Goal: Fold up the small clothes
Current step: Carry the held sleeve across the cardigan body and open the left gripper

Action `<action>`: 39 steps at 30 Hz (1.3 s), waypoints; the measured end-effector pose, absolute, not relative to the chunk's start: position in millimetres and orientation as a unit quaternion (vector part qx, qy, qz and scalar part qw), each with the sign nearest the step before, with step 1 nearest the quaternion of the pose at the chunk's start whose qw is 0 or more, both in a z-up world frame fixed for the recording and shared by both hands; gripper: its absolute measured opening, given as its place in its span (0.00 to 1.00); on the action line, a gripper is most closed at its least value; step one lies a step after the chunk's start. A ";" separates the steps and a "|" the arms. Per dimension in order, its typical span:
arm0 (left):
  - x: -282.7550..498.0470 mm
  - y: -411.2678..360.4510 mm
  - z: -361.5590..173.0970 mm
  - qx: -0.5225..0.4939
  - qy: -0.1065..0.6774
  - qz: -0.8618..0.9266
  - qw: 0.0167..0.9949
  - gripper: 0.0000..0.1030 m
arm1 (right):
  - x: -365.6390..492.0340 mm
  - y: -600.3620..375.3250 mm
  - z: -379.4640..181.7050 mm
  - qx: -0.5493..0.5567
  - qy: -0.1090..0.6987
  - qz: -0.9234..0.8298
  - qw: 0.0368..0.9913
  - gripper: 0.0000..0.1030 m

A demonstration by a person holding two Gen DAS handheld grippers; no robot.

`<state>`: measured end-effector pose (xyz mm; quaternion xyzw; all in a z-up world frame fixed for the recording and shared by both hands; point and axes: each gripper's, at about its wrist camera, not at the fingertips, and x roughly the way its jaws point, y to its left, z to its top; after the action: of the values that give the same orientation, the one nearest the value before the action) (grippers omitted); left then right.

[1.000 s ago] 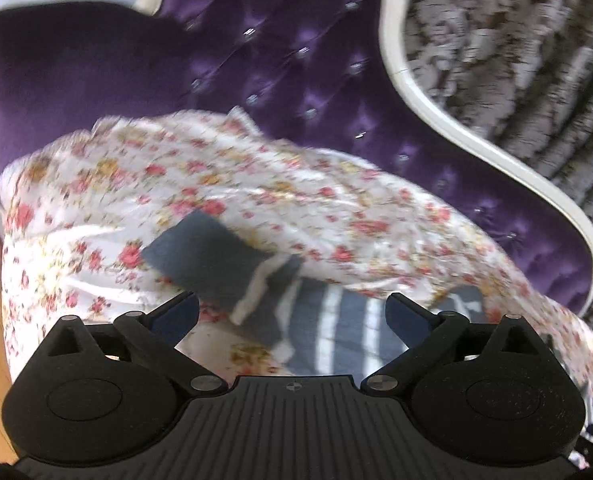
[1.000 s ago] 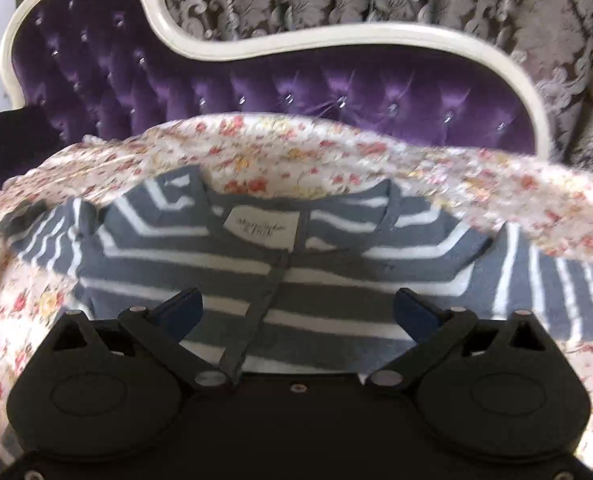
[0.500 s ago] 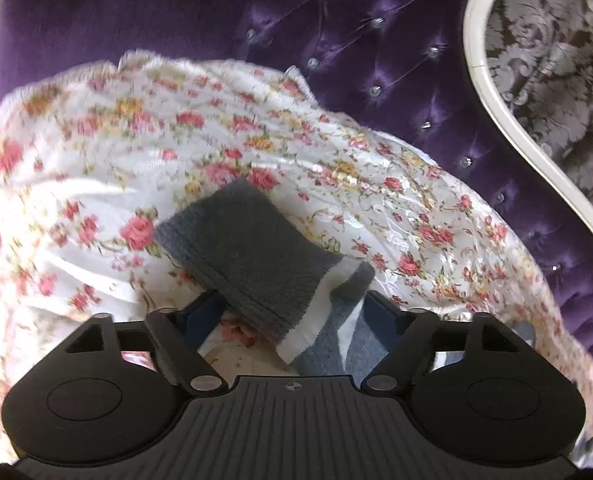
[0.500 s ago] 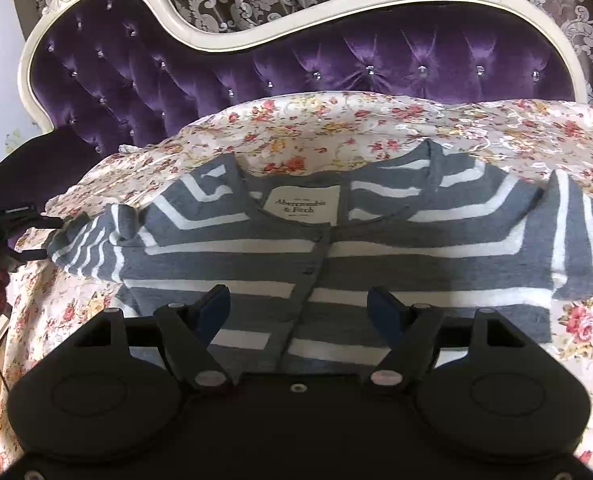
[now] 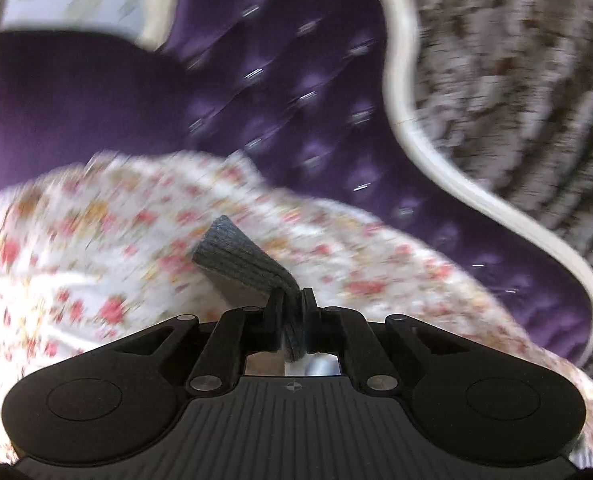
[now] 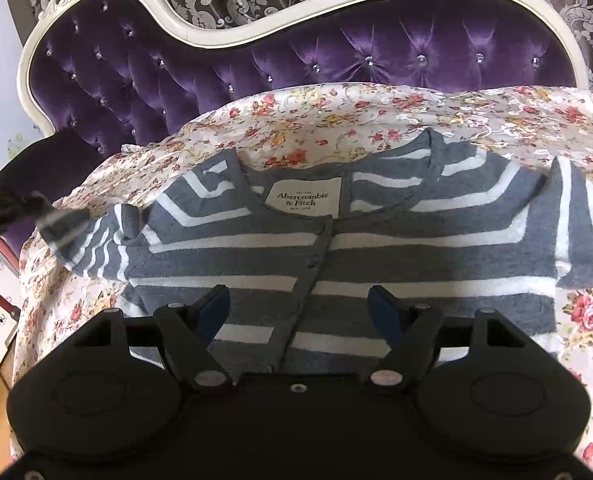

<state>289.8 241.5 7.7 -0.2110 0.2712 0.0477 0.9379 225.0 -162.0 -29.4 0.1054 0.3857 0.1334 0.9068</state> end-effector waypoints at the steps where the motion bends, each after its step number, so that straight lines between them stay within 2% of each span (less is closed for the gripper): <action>1: 284.9 230.7 21.9 -0.199 0.263 0.036 0.943 0.08 | 224.9 -162.9 -28.6 0.105 0.386 0.132 0.907 0.75; 9: 259.8 128.2 104.8 -0.122 0.212 -0.077 0.967 0.08 | 224.0 -181.6 -17.1 0.124 0.380 0.110 0.910 0.75; 13: 263.0 75.8 113.1 -0.103 0.214 -0.135 0.962 0.08 | 222.6 -198.3 -9.5 0.145 0.371 0.096 0.912 0.76; 23: 287.7 -43.9 39.3 -0.063 0.268 -0.208 0.939 0.08 | 222.8 -254.9 7.8 0.200 0.339 0.035 0.919 0.76; 27: 286.5 -59.3 13.2 -0.053 0.309 -0.229 0.922 0.11 | 224.1 -269.3 8.6 0.220 0.335 0.024 0.916 0.76; 28: 285.0 -60.0 10.8 -0.048 0.316 -0.235 0.918 0.15 | 224.5 -271.6 8.6 0.224 0.335 0.023 0.915 0.77; 29: 281.2 -58.9 10.1 -0.041 0.320 -0.238 0.916 0.26 | 224.8 -272.9 8.6 0.226 0.335 0.022 0.915 0.77; 35: 260.3 -32.6 12.4 -0.005 0.291 -0.195 0.937 0.33 | 226.6 -270.3 8.4 0.224 0.334 0.030 0.915 0.77; 39: 260.9 2.8 -4.6 0.012 0.310 -0.112 0.944 0.34 | 226.7 -264.3 4.6 0.215 0.339 0.034 0.915 0.77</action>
<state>260.9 2.8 -4.6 0.0116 0.3103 -0.1117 0.9440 226.7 -264.3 4.6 0.2152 0.3391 0.0336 0.9152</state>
